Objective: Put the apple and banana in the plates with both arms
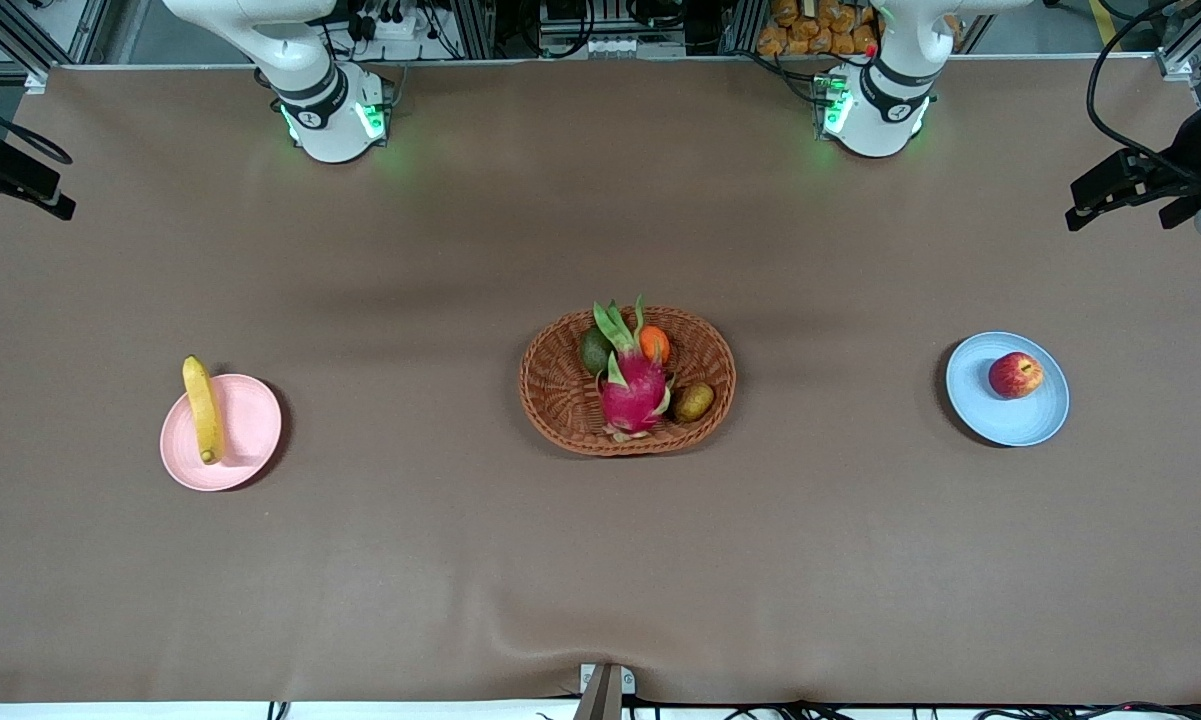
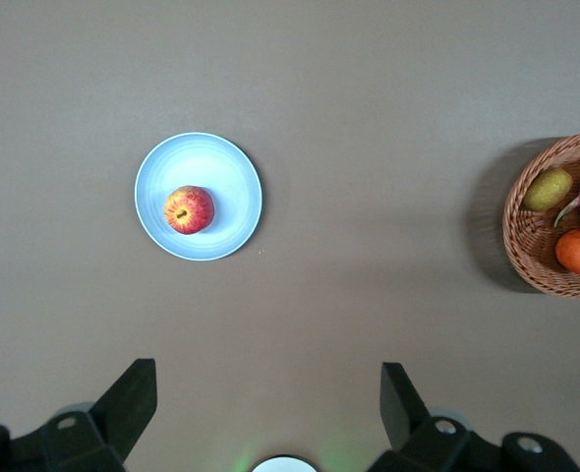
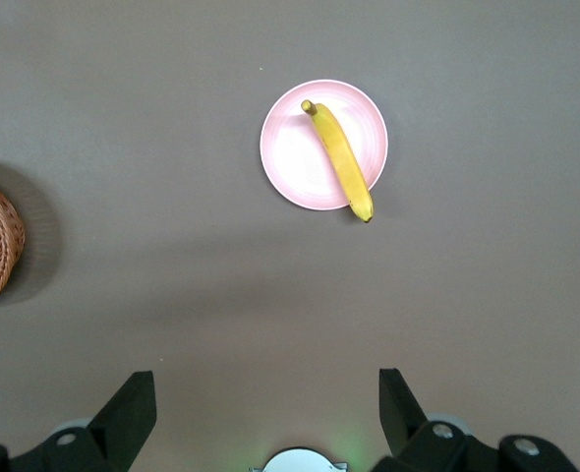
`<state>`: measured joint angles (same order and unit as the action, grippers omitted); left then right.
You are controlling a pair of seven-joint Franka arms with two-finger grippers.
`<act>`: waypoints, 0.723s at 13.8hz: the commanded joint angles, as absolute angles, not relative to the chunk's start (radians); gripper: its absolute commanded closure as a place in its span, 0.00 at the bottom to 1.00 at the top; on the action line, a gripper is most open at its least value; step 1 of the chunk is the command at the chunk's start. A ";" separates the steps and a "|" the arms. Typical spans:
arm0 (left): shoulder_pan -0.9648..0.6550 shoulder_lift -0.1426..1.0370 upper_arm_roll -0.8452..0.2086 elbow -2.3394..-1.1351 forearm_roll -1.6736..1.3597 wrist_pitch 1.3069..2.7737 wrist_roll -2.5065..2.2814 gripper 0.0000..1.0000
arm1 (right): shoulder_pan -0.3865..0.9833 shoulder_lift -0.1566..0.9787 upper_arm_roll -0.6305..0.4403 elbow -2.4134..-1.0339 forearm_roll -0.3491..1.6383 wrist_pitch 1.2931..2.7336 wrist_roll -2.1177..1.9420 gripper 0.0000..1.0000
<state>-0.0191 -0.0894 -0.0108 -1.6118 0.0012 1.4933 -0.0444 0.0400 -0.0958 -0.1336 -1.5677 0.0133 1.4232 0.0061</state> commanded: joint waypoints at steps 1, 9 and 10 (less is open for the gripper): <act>-0.025 -0.077 -0.008 -1.594 0.002 1.493 -0.057 0.00 | 0.026 -0.115 -0.110 -1.595 0.006 1.447 0.012 0.00; -0.029 -0.077 -0.009 -1.594 -0.014 1.490 -0.057 0.00 | 0.054 -0.114 -0.109 -1.594 0.012 1.447 -0.003 0.00; -0.029 -0.077 -0.009 -1.592 -0.014 1.489 -0.057 0.00 | 0.054 -0.114 -0.110 -1.592 0.012 1.447 -0.009 0.00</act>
